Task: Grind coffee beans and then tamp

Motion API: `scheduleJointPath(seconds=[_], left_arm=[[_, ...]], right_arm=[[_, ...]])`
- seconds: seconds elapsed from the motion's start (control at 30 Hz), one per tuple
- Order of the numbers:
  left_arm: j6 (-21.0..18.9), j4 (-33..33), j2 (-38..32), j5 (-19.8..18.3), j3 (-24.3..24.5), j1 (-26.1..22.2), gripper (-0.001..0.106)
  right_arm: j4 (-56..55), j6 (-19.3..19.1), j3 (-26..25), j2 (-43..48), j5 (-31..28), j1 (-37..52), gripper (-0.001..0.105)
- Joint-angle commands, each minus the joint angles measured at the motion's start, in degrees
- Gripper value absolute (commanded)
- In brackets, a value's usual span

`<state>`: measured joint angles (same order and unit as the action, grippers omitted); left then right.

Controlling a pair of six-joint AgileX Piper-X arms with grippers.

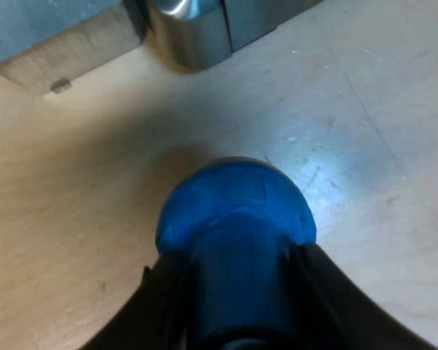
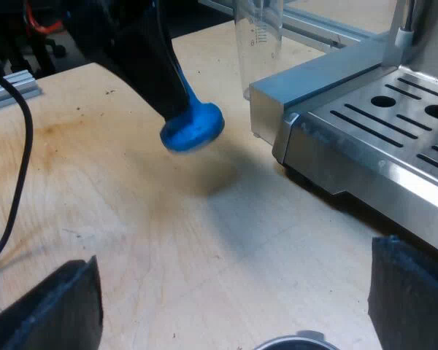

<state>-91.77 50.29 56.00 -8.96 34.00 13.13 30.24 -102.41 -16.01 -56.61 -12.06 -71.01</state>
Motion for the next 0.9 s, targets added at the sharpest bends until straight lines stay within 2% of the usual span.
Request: scheduleJointPath(seconds=[0.03,0.3,0.5,0.57,0.63,0.67,0.7,0.73,0.8,0.83,0.87,0.9], left_arm=[[0.40,-2.99,1.31,-0.25,-0.86,-0.01,0.000],[0.40,-5.95,9.22,-0.25,-0.88,-0.01,0.000],[0.40,-5.95,11.64,-0.56,-0.88,-0.01,0.000],[0.40,-5.95,11.62,-3.18,-0.88,-0.01,0.000],[0.70,-6.18,11.62,-3.95,-0.88,-0.01,0.004],[0.76,-6.41,11.62,-3.95,-0.88,-0.01,0.012],[0.76,-6.43,11.62,-3.95,-0.88,-0.01,0.013],[0.75,-6.60,11.62,-3.95,-0.88,-0.01,0.024],[0.75,-6.61,11.62,-3.75,-0.88,-0.01,0.058],[0.75,-6.61,11.62,-3.75,-0.88,-0.01,0.066],[0.75,-6.61,11.62,-3.63,-0.88,-0.01,0.079],[0.75,-6.61,11.62,-3.60,-0.88,-0.01,0.085]], right_arm=[[0.41,-0.73,-0.29,0.33,0.26,0.06,0.076],[-1.99,-0.27,-0.29,0.33,0.26,0.06,0.076],[-4.81,-0.27,-0.29,0.33,0.30,0.06,0.076],[-5.03,-0.27,-0.29,0.33,0.30,0.06,0.076],[-5.04,-0.27,-0.29,0.33,0.30,0.06,0.076],[-5.04,-0.27,-0.29,0.33,0.42,0.06,0.076],[-5.04,-0.27,-0.29,0.33,0.42,0.06,0.076],[-5.04,-0.27,-0.29,0.33,0.52,0.06,0.076],[-5.04,-0.13,-0.29,0.33,0.77,0.06,0.076],[-5.04,0.22,-0.29,0.33,0.77,0.06,0.076],[-5.04,0.87,-0.29,0.33,0.77,0.06,0.076],[-5.04,0.92,-0.29,0.33,0.77,0.06,0.076]])
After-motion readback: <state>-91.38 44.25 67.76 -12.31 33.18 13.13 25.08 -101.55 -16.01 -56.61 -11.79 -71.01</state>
